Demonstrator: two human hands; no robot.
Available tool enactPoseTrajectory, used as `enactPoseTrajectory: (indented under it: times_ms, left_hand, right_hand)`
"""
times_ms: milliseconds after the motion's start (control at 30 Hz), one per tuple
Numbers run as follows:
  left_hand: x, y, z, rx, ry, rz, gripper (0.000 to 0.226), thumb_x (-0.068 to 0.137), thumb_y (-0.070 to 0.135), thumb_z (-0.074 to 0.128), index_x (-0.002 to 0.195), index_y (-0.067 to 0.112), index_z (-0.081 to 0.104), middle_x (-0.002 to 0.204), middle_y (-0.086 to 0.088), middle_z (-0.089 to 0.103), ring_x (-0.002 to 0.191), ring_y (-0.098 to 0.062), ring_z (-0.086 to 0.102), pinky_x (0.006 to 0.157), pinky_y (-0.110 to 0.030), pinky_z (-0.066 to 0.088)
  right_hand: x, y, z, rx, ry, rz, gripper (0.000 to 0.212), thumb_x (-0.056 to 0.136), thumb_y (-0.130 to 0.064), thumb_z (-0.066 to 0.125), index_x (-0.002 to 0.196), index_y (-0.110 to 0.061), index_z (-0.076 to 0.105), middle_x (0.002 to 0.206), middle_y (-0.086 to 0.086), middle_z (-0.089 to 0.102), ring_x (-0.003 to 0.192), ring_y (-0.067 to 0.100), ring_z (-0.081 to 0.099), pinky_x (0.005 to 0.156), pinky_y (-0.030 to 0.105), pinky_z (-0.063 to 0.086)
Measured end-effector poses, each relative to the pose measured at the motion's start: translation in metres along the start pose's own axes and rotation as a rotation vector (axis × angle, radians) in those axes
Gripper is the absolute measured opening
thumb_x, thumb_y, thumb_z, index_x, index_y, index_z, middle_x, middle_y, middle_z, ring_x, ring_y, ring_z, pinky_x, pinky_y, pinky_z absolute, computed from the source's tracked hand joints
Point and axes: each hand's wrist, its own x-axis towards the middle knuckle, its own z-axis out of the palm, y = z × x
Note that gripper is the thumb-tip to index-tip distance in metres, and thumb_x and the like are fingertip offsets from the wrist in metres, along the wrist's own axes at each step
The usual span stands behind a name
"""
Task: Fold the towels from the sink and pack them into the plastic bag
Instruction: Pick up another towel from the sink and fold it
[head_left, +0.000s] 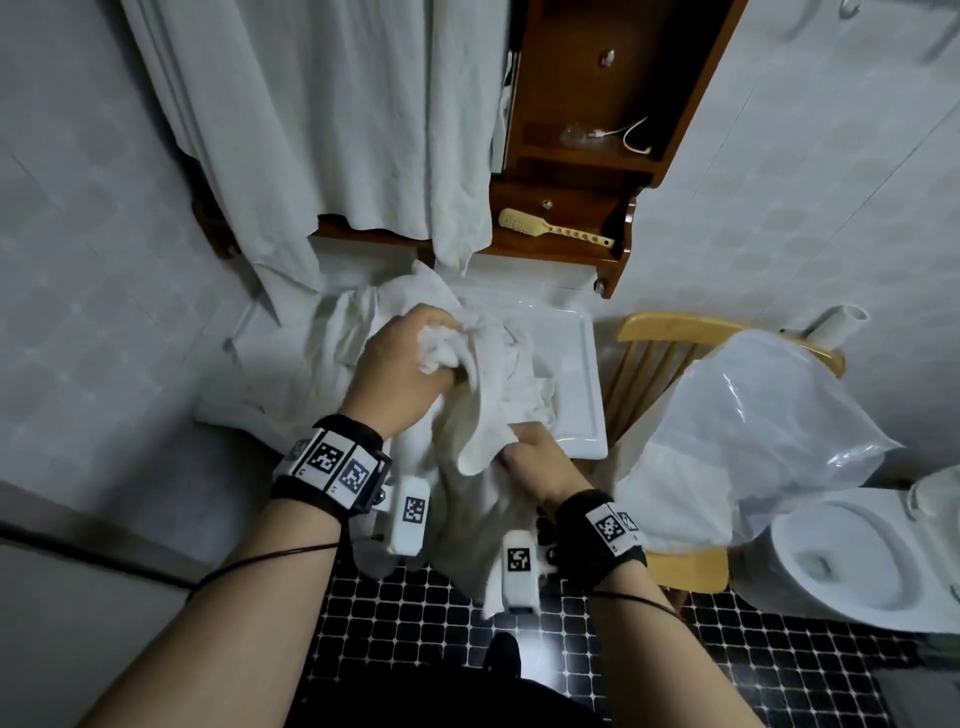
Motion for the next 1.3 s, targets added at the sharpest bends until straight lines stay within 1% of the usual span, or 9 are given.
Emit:
enactPoseTrajectory:
  times_ms: [167, 300, 400, 533, 633, 800, 967, 1133, 1300]
  left_hand:
    - [-0.007, -0.012, 0.017, 0.039, -0.069, -0.057, 0.071, 0.092, 0.019, 0.074, 0.153, 0.036, 0.041, 0.139, 0.0, 0.062, 0.123, -0.02, 0.06, 0.106, -0.038, 0.049]
    - [-0.008, -0.013, 0.004, -0.014, -0.203, 0.001, 0.063, 0.09, 0.006, 0.075, 0.143, 0.035, 0.057, 0.133, 0.007, 0.064, 0.118, -0.015, 0.061, 0.101, -0.031, 0.05]
    - [-0.01, -0.001, -0.004, -0.103, -0.338, 0.109, 0.039, 0.084, 0.003, 0.084, 0.111, 0.03, 0.078, 0.108, 0.015, 0.077, 0.099, -0.003, 0.068, 0.085, -0.02, 0.05]
    - [-0.01, -0.003, -0.008, -0.144, -0.263, 0.121, 0.043, 0.076, 0.017, 0.094, 0.11, 0.035, 0.076, 0.114, 0.013, 0.074, 0.109, -0.005, 0.065, 0.092, -0.019, 0.047]
    - [-0.01, -0.02, -0.007, -0.017, -0.226, 0.019, 0.058, 0.071, 0.026, 0.096, 0.119, 0.039, 0.066, 0.115, 0.014, 0.068, 0.108, -0.003, 0.064, 0.089, -0.025, 0.052]
    - [-0.021, -0.062, 0.002, 0.289, -0.452, -0.229, 0.037, 0.081, 0.06, 0.075, 0.089, 0.025, 0.07, 0.086, 0.007, 0.074, 0.083, -0.014, 0.07, 0.088, -0.043, 0.059]
    - [-0.035, -0.05, 0.012, 0.258, -0.566, -0.23, 0.025, 0.079, 0.035, 0.084, 0.092, 0.025, 0.066, 0.086, 0.012, 0.071, 0.077, -0.004, 0.066, 0.061, -0.012, 0.046]
    - [-0.027, -0.02, 0.011, -0.135, -0.467, -0.141, 0.063, 0.072, 0.049, 0.095, 0.122, 0.033, 0.06, 0.119, 0.017, 0.067, 0.11, 0.004, 0.062, 0.09, -0.018, 0.05]
    - [-0.025, -0.016, 0.013, -0.208, -0.408, -0.072, 0.078, 0.081, 0.035, 0.091, 0.145, 0.039, 0.045, 0.132, 0.012, 0.061, 0.104, 0.007, 0.064, 0.077, -0.003, 0.048]
  right_hand:
    - [0.004, -0.03, 0.012, 0.386, 0.119, -0.111, 0.032, 0.084, -0.034, 0.066, 0.11, -0.017, 0.063, 0.106, 0.004, 0.073, 0.095, 0.018, 0.07, 0.092, 0.043, 0.057]
    - [0.015, -0.027, 0.003, 0.16, 0.128, -0.314, 0.104, 0.076, -0.019, 0.086, 0.161, -0.032, 0.028, 0.156, -0.004, 0.05, 0.14, 0.008, 0.052, 0.113, 0.031, 0.048]
    - [0.021, -0.024, 0.004, -0.033, -0.095, -0.271, 0.078, 0.065, -0.023, 0.09, 0.137, -0.03, 0.059, 0.121, -0.001, 0.074, 0.112, 0.016, 0.072, 0.097, 0.046, 0.06]
    - [0.018, -0.035, 0.005, -0.277, 0.194, -0.208, 0.032, 0.067, -0.044, 0.083, 0.087, -0.022, 0.072, 0.078, -0.004, 0.075, 0.078, 0.013, 0.072, 0.074, 0.042, 0.06]
    - [0.017, -0.042, -0.003, -0.111, 0.482, -0.201, 0.029, 0.072, -0.041, 0.081, 0.089, -0.019, 0.073, 0.083, -0.003, 0.075, 0.081, 0.018, 0.07, 0.072, 0.033, 0.055]
    - [0.019, -0.046, -0.023, 0.264, 0.684, -0.11, 0.027, 0.069, -0.036, 0.07, 0.089, -0.017, 0.071, 0.087, -0.003, 0.075, 0.085, 0.022, 0.072, 0.082, 0.049, 0.061]
    - [0.013, -0.052, -0.024, 0.3, 0.647, -0.153, 0.019, 0.075, -0.024, 0.07, 0.089, -0.012, 0.07, 0.088, 0.006, 0.074, 0.084, 0.025, 0.073, 0.081, 0.049, 0.062]
    - [0.002, -0.057, -0.017, 0.156, 0.389, -0.341, 0.012, 0.078, -0.005, 0.069, 0.086, -0.014, 0.071, 0.084, 0.008, 0.075, 0.081, 0.026, 0.074, 0.074, 0.051, 0.062]
    - [0.001, -0.049, -0.017, 0.197, 0.297, -0.425, 0.028, 0.069, 0.004, 0.064, 0.089, -0.012, 0.073, 0.091, 0.01, 0.075, 0.089, 0.032, 0.073, 0.078, 0.059, 0.059]
